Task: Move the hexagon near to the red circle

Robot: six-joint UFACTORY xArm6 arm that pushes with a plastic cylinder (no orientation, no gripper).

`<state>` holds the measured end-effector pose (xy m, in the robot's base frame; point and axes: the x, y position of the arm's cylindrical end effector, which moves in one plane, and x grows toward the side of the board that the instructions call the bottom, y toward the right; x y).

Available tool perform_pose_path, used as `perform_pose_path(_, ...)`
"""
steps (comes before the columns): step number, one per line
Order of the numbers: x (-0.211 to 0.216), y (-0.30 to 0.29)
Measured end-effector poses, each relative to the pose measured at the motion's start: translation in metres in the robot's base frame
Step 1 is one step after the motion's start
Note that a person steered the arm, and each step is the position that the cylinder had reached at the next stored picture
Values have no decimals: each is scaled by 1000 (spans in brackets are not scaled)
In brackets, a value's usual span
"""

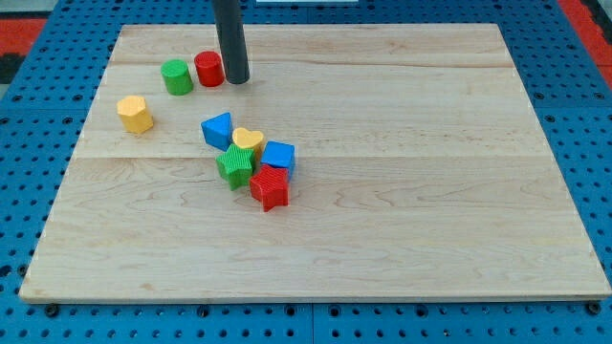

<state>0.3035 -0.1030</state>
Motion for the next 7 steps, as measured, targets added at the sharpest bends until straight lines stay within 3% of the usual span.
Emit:
perform_pose_path(2,-46,-109)
perform_pose_path(3,-50,-73)
perform_pose_path(5,-27,-142)
perform_pose_path(7,0,-107)
